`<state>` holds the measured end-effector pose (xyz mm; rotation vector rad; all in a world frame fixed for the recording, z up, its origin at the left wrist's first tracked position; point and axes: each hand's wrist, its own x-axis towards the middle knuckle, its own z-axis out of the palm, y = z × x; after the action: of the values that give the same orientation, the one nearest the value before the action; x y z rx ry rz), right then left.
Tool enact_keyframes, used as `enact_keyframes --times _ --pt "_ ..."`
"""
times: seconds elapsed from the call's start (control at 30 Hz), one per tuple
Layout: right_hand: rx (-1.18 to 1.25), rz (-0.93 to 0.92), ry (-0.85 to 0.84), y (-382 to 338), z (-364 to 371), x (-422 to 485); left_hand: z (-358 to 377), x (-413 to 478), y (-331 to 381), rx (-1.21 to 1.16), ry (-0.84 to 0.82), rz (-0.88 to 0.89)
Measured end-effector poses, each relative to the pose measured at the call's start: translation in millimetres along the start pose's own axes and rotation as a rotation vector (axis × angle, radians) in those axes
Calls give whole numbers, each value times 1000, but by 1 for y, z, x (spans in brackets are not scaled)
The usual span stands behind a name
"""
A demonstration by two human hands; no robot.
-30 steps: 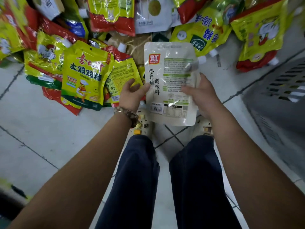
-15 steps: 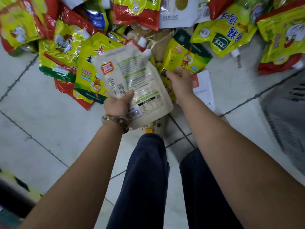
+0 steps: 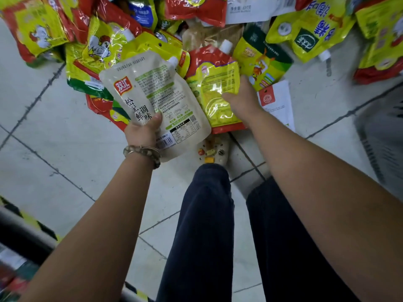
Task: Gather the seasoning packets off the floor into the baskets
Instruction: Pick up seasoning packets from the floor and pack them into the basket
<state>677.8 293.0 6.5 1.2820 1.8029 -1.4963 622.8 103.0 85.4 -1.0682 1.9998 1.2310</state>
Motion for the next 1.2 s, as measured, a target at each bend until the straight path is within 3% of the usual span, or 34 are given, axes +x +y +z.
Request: enact_keyframes --times 0.2,0.43,0.73,1.0,1.1,1.2 --pt "226 15 136 0 -88 -82 -4 -46 34 127 -174 22" --pt "454 -34 356 -35 -180 -208 13 -161 117 346 -427 237" --pt "679 -131 700 -28 -333 -338 92 -333 177 523 -569 462" --pt "722 109 961 112 -461 -367 244 -455 106 791 -931 595" --pt "717 211 963 170 -481 -344 303 -472 58 866 -944 639" --pt "698 289 921 221 -488 -309 361 -465 5 925 -914 575"
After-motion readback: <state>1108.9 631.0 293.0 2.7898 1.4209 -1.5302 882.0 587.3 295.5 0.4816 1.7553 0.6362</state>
